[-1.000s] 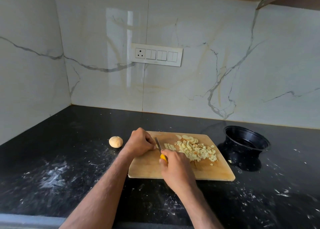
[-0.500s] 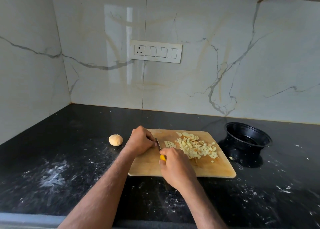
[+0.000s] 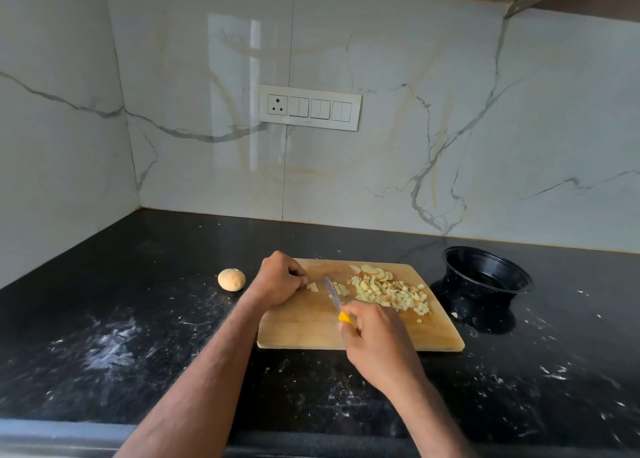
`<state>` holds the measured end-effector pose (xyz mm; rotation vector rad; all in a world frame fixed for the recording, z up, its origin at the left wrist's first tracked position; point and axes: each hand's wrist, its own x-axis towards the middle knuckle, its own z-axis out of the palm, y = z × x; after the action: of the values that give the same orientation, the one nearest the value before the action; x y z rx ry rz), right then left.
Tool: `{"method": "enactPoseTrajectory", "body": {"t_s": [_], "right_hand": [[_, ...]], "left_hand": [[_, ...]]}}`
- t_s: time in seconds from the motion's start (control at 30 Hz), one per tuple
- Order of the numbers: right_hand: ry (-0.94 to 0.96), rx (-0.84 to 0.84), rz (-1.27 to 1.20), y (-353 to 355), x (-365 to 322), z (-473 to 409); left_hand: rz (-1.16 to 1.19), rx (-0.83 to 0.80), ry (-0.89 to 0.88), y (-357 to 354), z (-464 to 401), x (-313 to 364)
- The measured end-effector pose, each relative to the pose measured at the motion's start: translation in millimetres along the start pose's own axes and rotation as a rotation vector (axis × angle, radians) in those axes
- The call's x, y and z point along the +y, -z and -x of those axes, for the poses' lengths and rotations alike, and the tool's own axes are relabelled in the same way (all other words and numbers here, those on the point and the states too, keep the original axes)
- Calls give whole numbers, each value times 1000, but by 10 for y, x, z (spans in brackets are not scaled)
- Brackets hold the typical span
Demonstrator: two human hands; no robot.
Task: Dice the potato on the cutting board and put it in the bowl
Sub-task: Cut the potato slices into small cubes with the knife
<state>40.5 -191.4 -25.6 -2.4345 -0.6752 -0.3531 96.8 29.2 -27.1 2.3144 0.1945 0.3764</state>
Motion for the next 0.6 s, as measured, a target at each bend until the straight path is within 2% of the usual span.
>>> {"method": "enactPoseTrajectory", "body": {"t_s": [0.13,0.27,0.6], "right_hand": [[44,22,18,-176,-171,-107],[50,-9,62,-321,-290,-214],[-154,151,74,-148,102,-132]], "left_hand": [[146,173,54,-29,-17,-32],[198,246,59,-40,-33,-54],[-15,62,-179,-135,-7,26]]}}
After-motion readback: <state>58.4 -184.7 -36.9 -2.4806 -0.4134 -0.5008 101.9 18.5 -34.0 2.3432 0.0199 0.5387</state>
